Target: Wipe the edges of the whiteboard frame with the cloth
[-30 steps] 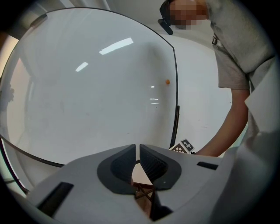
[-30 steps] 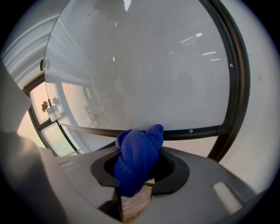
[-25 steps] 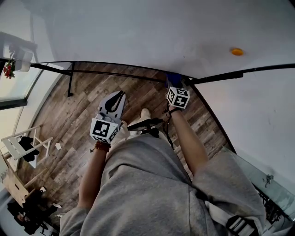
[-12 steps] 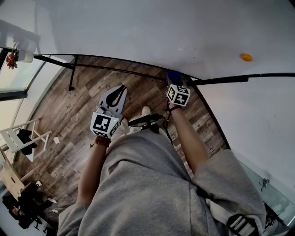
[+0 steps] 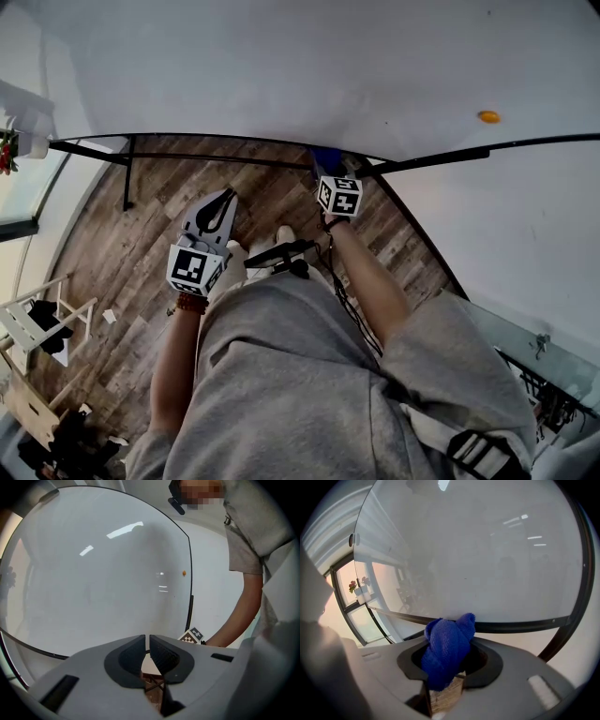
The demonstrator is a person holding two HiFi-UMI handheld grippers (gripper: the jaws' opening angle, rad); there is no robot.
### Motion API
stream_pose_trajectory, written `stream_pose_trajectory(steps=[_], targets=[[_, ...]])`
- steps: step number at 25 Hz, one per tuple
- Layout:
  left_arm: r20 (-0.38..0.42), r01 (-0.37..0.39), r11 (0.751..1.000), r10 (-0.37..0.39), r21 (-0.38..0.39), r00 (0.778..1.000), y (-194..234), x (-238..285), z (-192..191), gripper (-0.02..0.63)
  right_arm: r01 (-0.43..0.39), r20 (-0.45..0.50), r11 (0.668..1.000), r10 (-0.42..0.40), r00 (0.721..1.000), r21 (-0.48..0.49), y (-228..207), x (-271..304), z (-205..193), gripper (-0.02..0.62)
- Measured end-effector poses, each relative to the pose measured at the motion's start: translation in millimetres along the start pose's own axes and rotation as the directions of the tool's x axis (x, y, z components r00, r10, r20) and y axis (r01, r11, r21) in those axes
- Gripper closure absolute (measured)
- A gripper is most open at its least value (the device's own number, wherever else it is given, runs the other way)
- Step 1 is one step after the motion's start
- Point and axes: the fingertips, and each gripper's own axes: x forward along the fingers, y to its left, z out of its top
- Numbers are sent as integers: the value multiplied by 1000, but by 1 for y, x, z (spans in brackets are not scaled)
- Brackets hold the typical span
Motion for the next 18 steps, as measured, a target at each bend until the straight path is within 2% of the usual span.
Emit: stream_pose_trajectory(steps=[5, 11, 14, 18], targets=[[-64, 114, 992, -110, 55, 992, 26, -22, -6, 572, 98, -6, 995, -98, 995, 7, 7, 1, 1, 448], [-50, 192, 976, -188, 102, 981, 62, -32, 19, 572, 173, 17, 984, -174, 985, 31, 21, 9, 6, 448], [-64, 207, 972, -201, 111, 978, 79, -31, 19, 572, 181, 27, 982, -183, 983, 63, 36, 12, 7, 446], [-83, 190, 975, -180, 119, 980, 103, -19, 17, 572, 202, 37, 973, -207, 978, 111, 40, 16, 9, 445]])
